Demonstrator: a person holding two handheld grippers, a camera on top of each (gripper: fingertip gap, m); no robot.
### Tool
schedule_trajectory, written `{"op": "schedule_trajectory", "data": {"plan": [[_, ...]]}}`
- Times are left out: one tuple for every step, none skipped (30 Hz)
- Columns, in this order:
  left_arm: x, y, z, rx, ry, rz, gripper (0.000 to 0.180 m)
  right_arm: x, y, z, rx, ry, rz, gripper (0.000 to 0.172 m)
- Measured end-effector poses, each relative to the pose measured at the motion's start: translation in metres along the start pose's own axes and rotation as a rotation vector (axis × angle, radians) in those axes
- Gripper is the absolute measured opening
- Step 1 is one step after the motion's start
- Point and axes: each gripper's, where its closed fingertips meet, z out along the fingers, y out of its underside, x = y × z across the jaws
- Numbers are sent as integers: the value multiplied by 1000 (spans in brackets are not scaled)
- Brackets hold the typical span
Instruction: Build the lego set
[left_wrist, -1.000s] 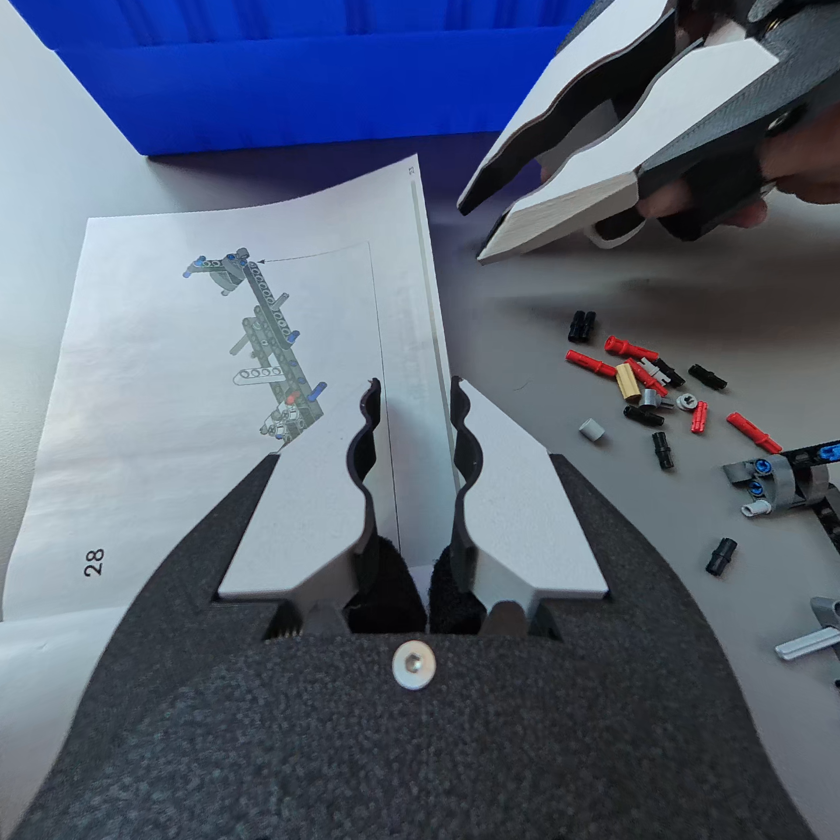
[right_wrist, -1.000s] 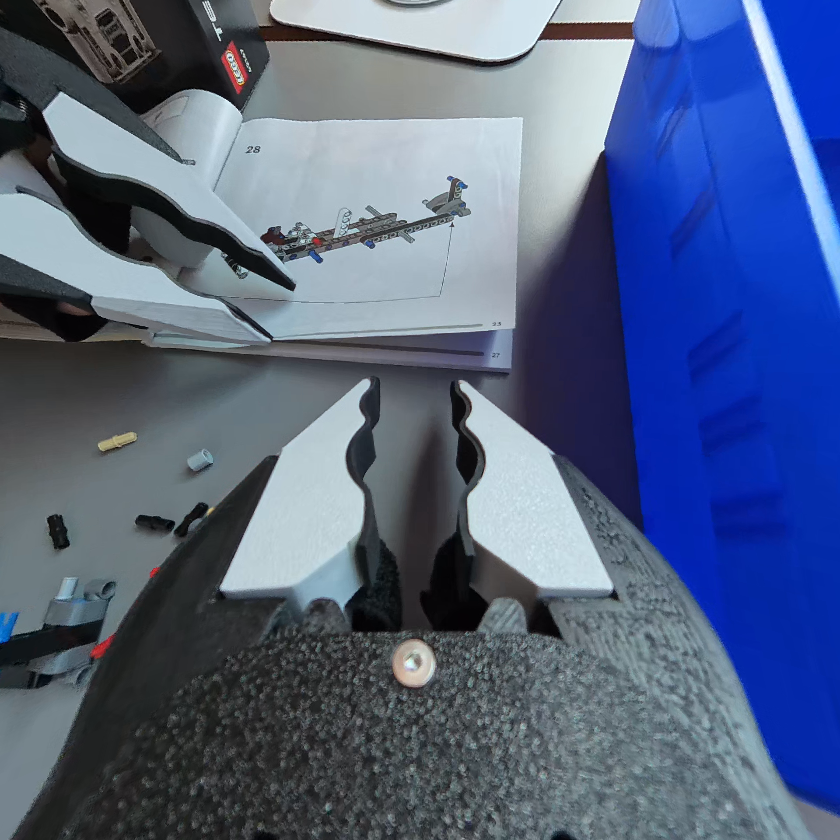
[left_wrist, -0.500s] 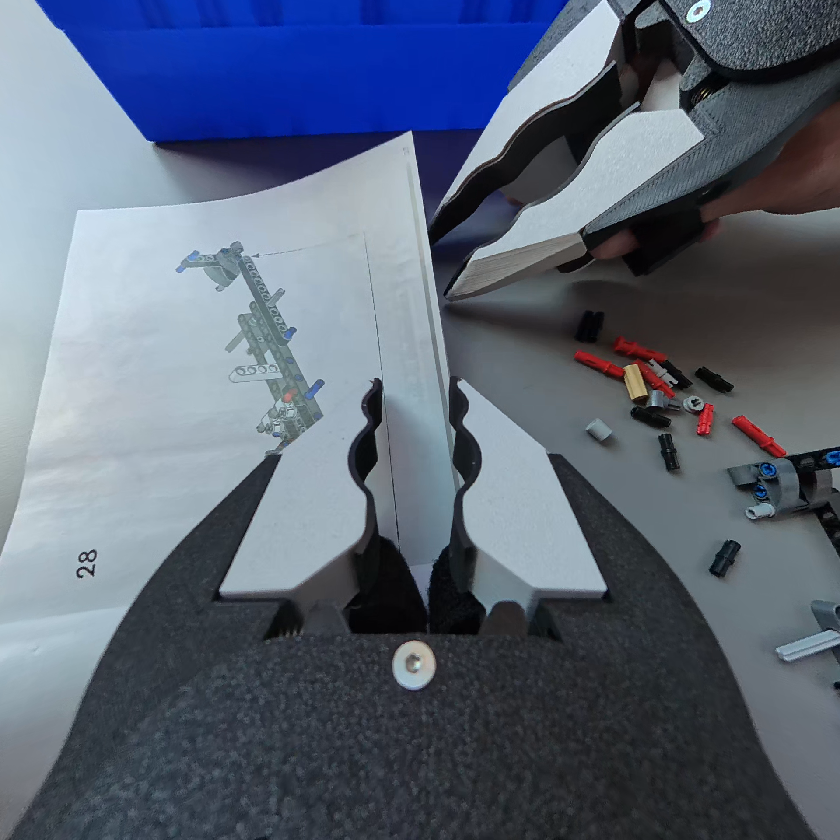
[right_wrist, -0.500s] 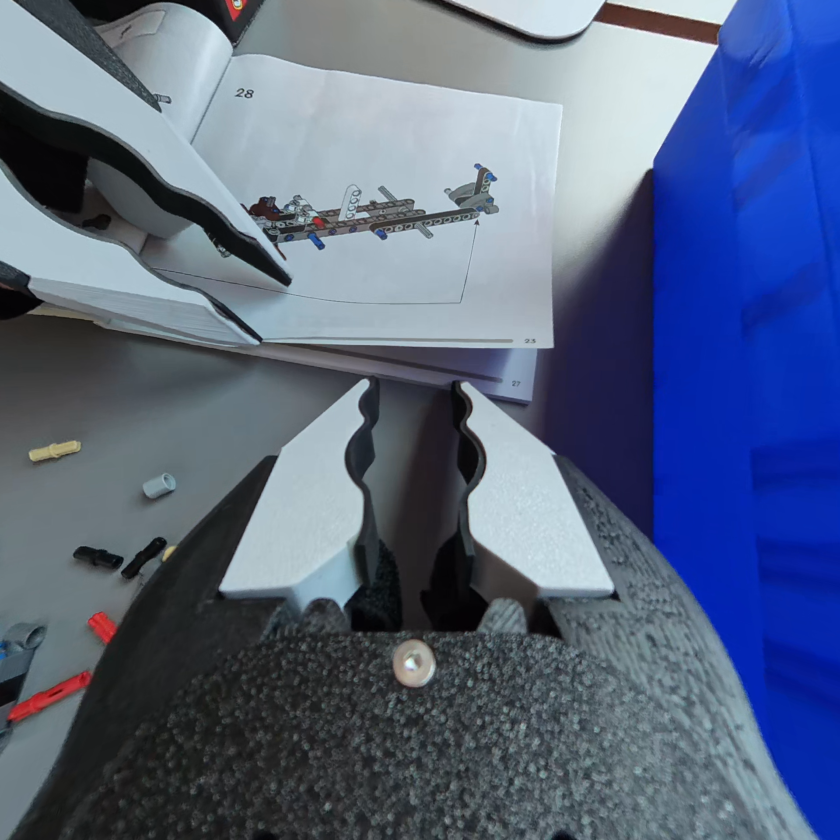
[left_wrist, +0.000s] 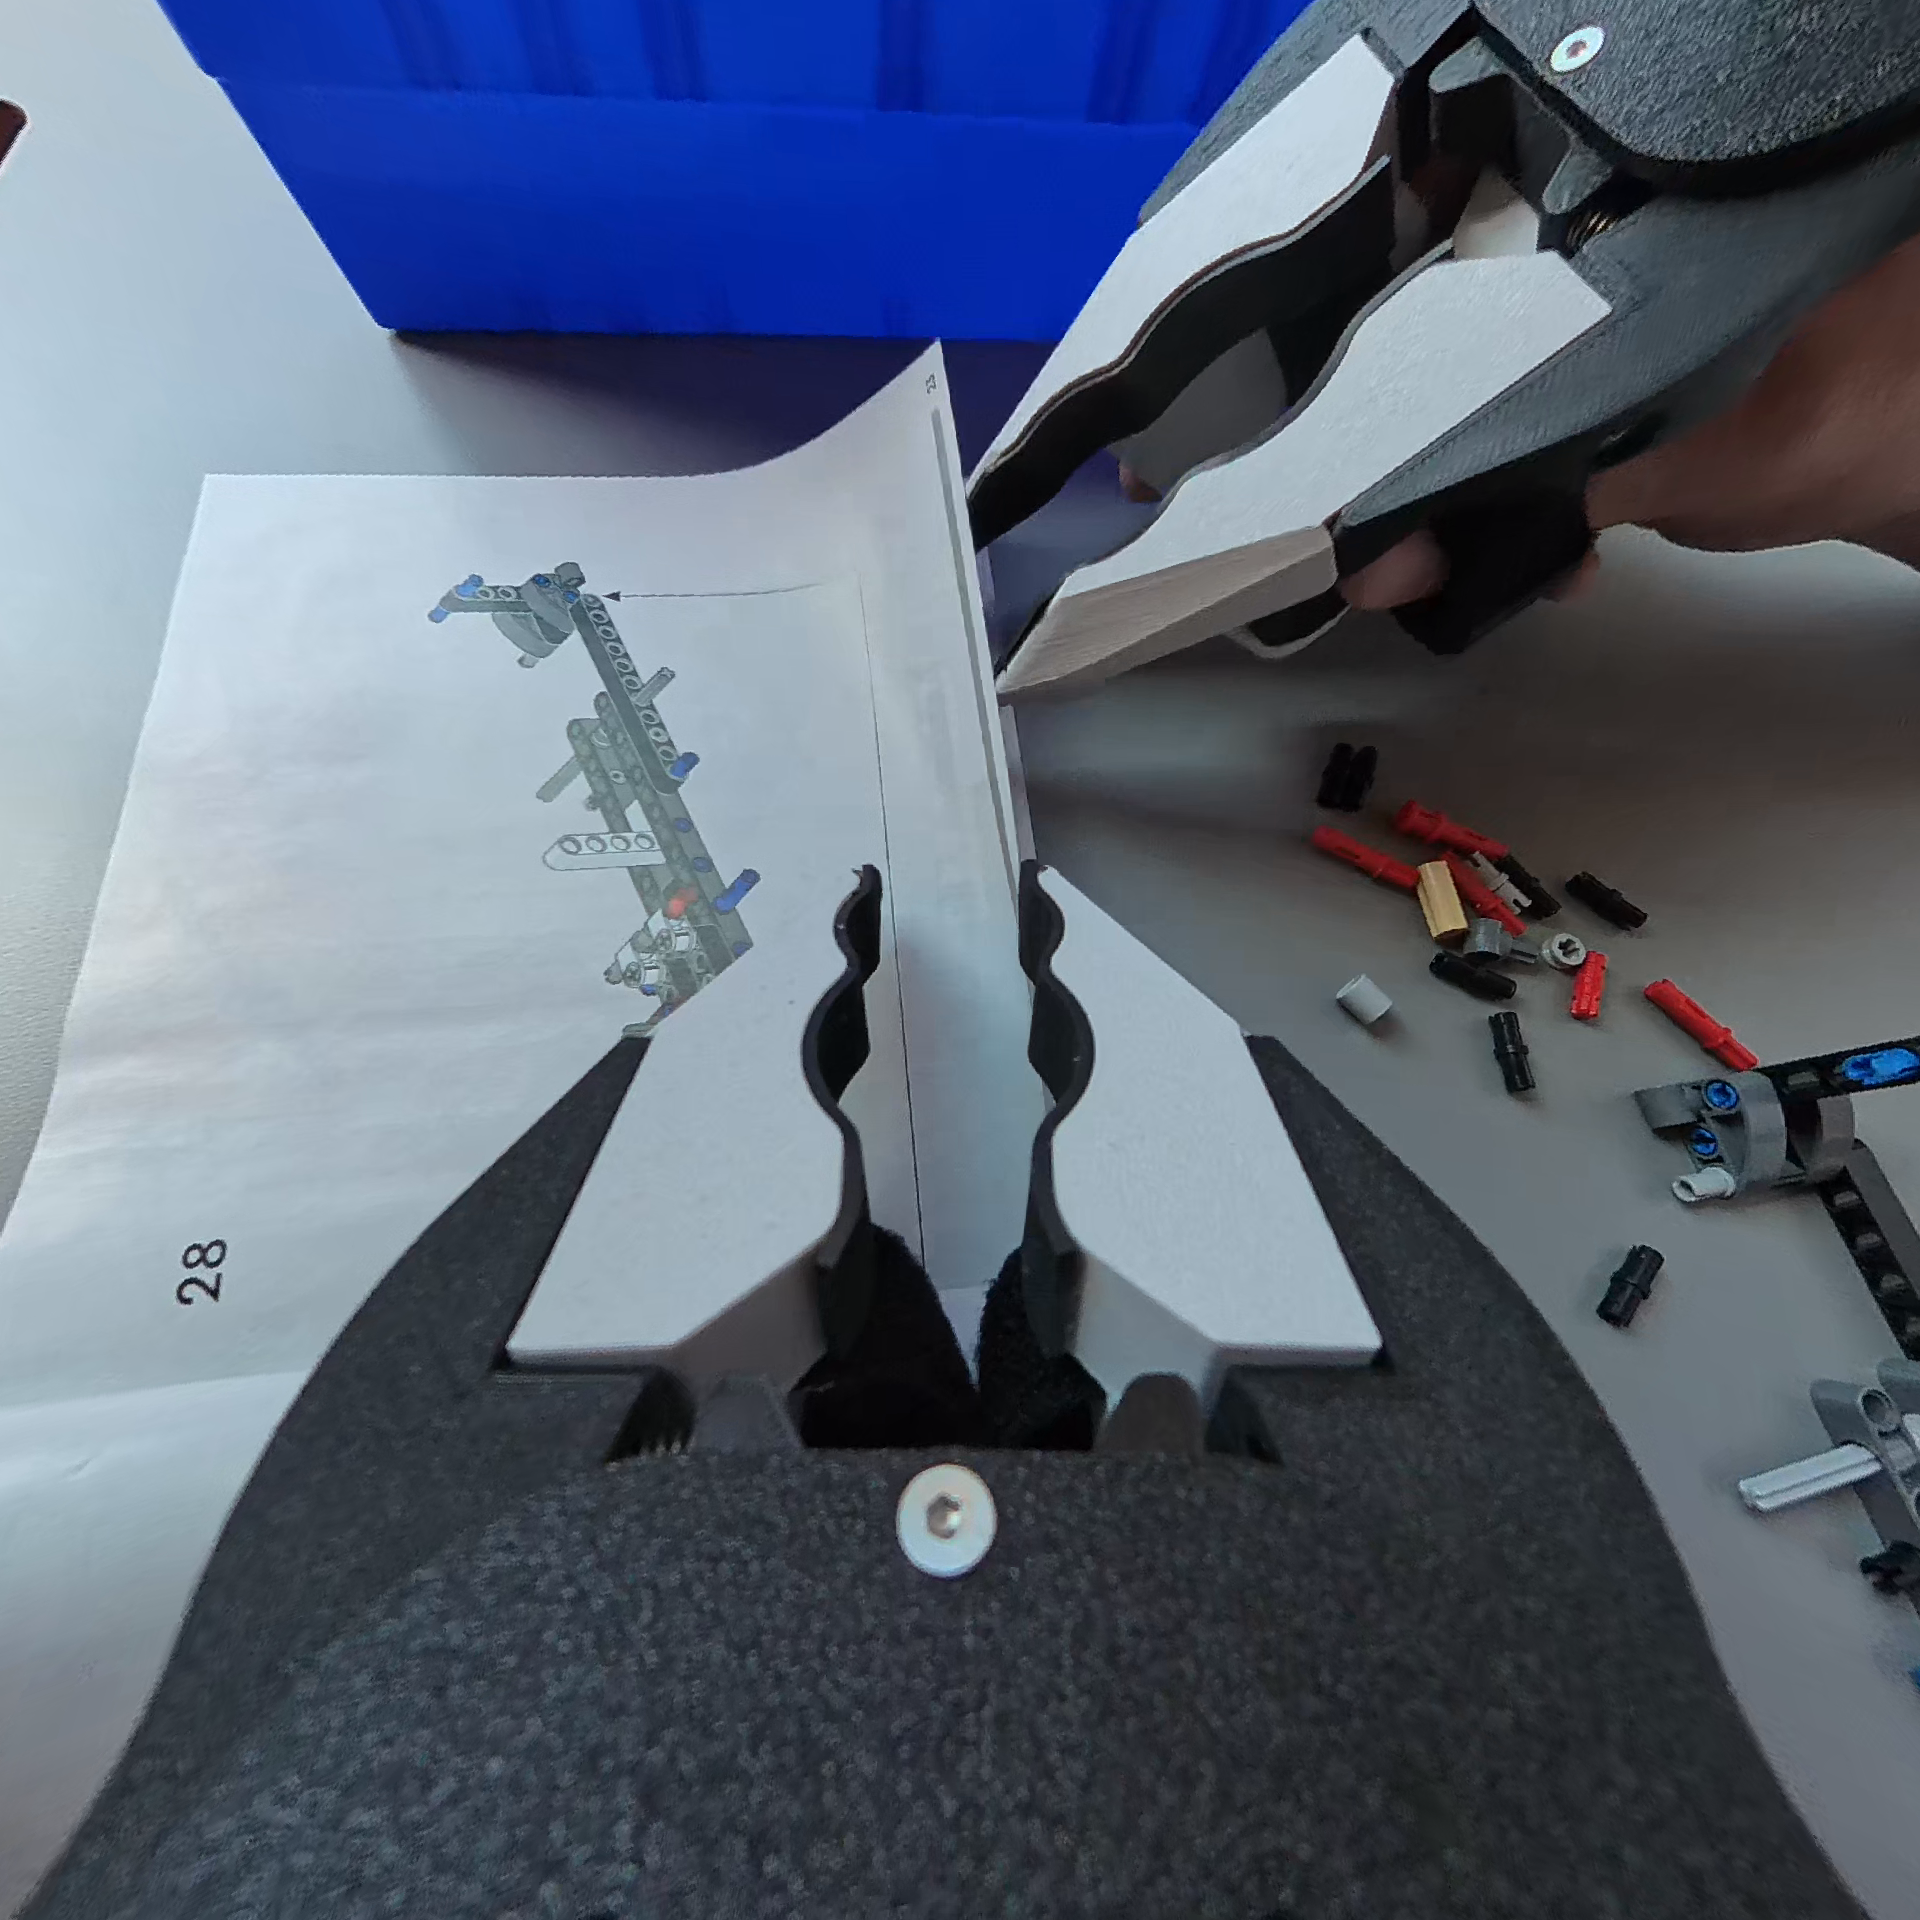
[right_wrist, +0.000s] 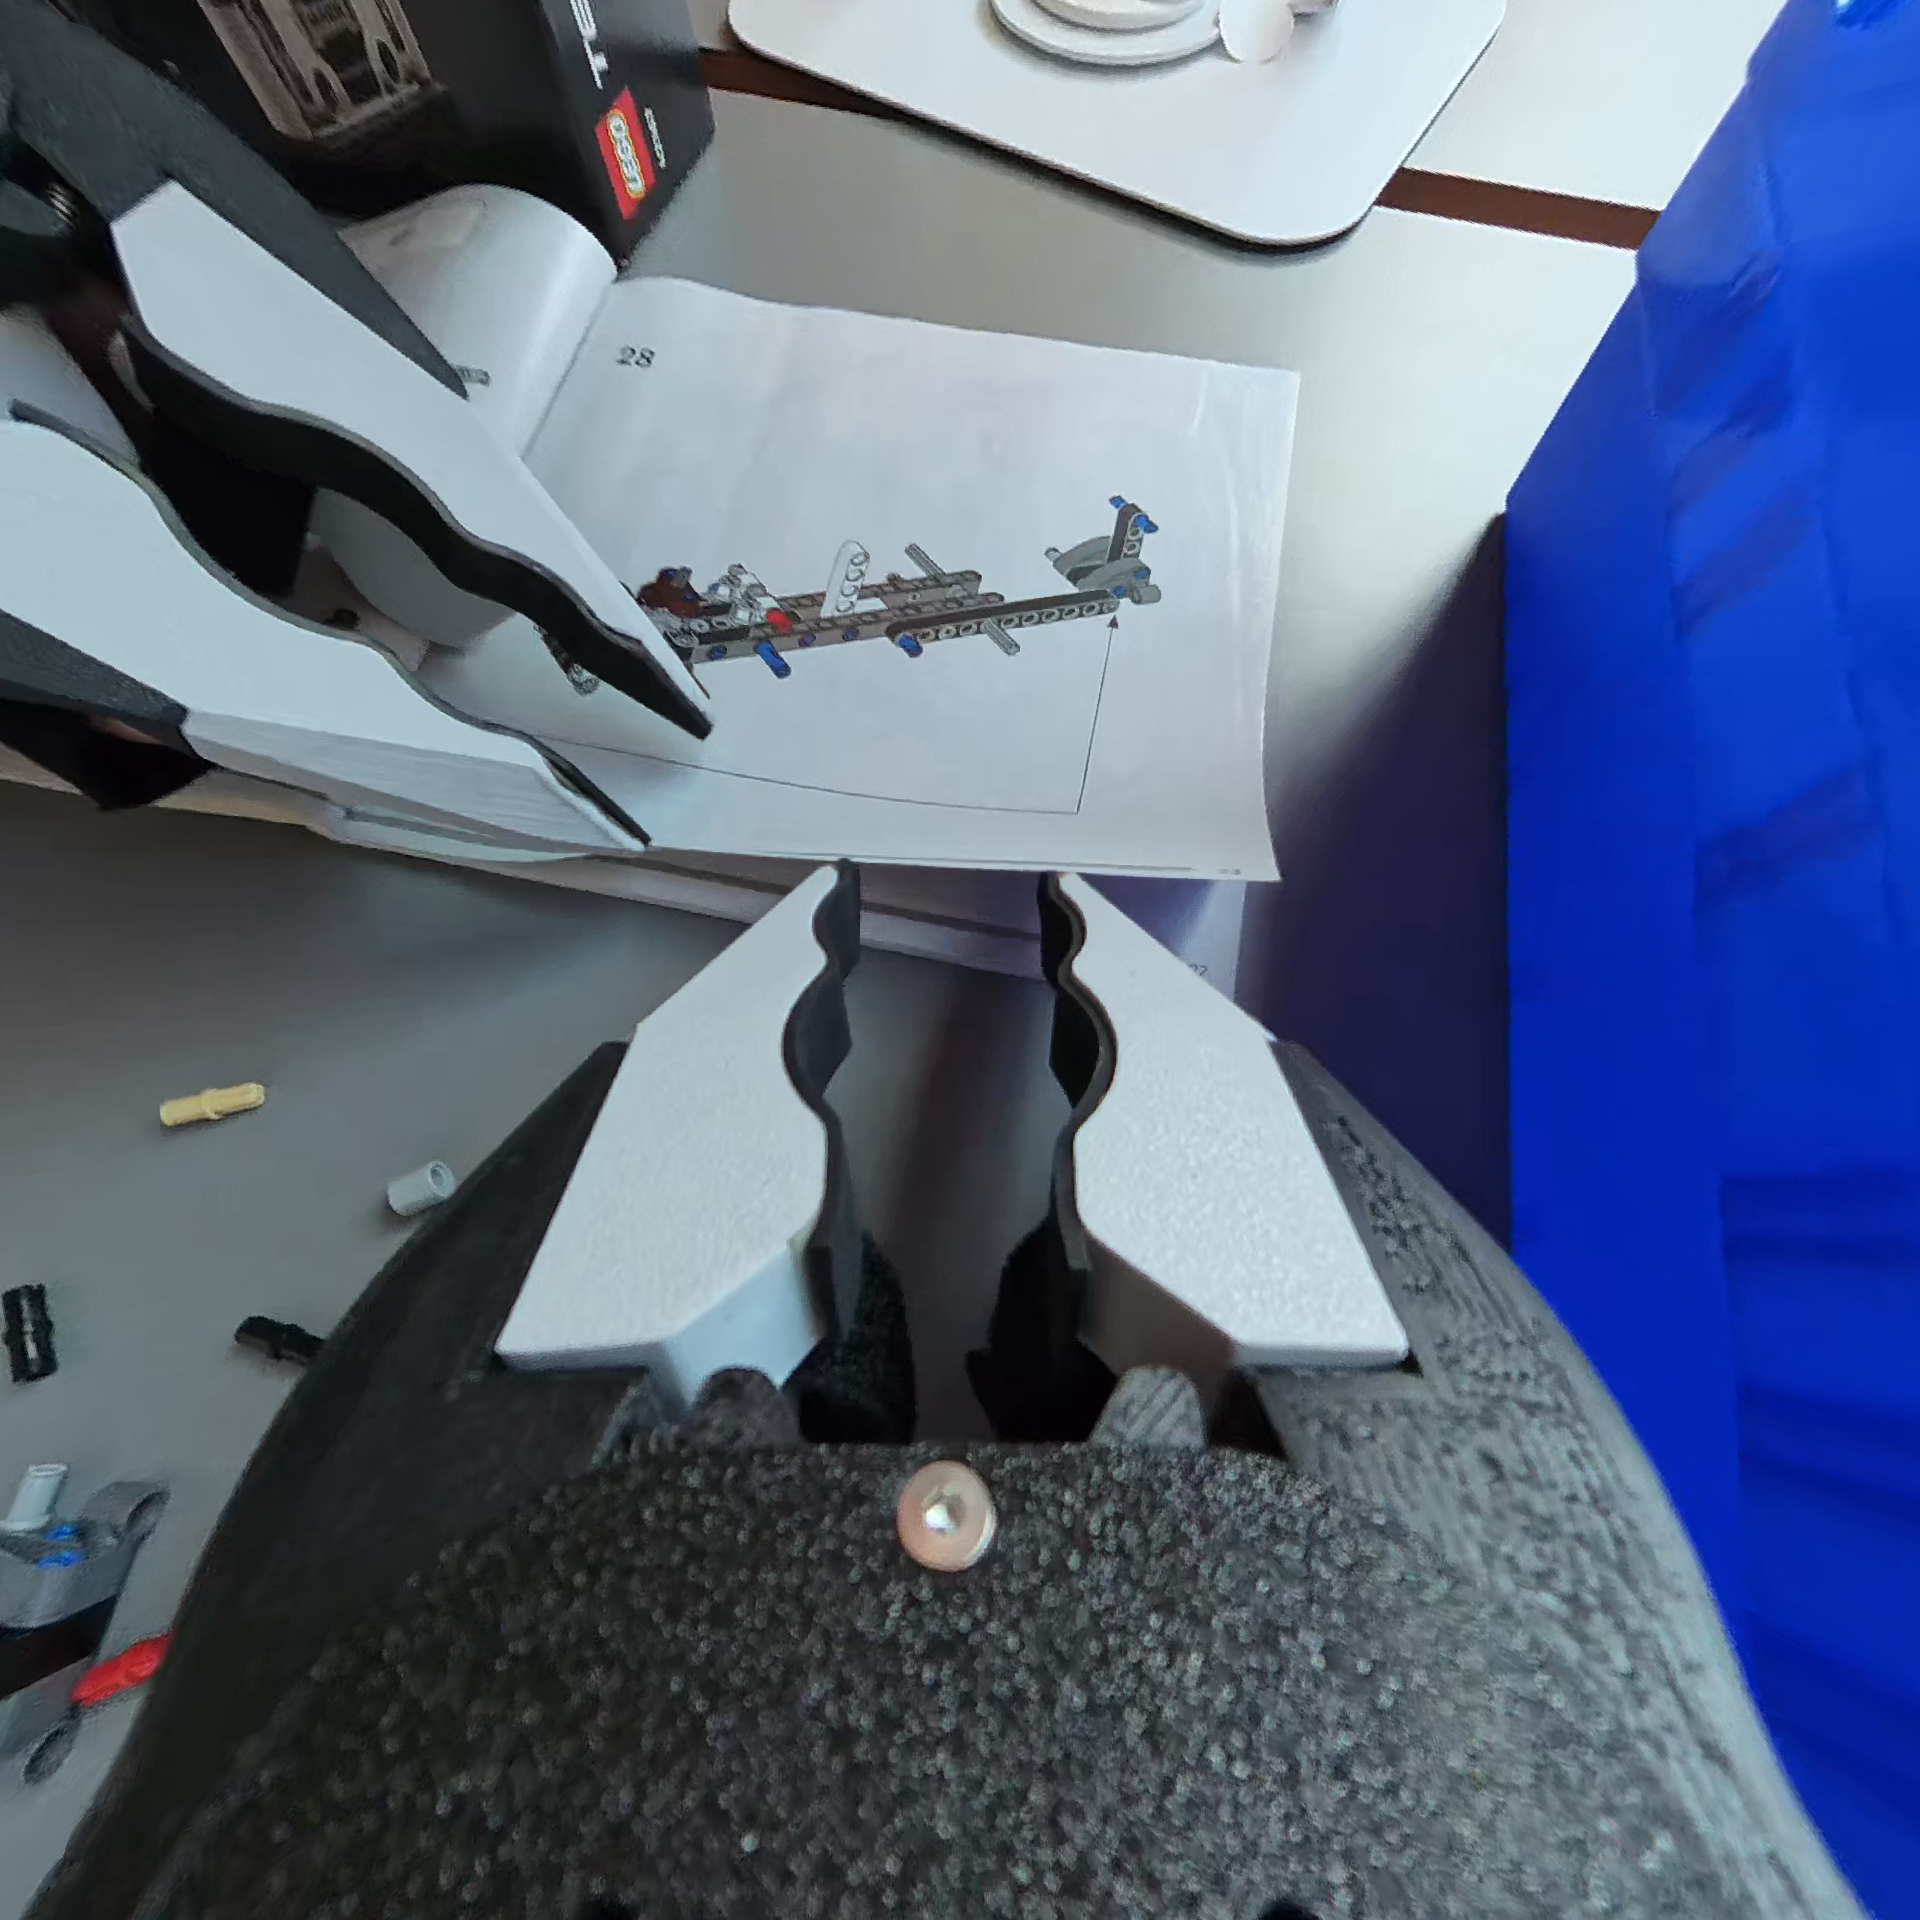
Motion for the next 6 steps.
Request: {"op": "schedule_trajectory", "data": {"plan": [[0,-1,-1,5,1,-7,24,-2,-2,0,9,-27,28,34],[-1,-1,-1,10,2,-14,24,-5,-3,1,14,-62,60,35],[-2,-2,-2,15,4,-21,23,-8,-4,2,16,-96,91,37],[-2,-2,-3,21,9,-29,23,-11,-4,3,16,-127,116,38],[-2,-3,-3,26,13,-38,23,-13,-2,5,10,-148,134,39],[-3,-3,-4,28,16,-47,23,-14,0,6,-3,-158,141,41]]}}
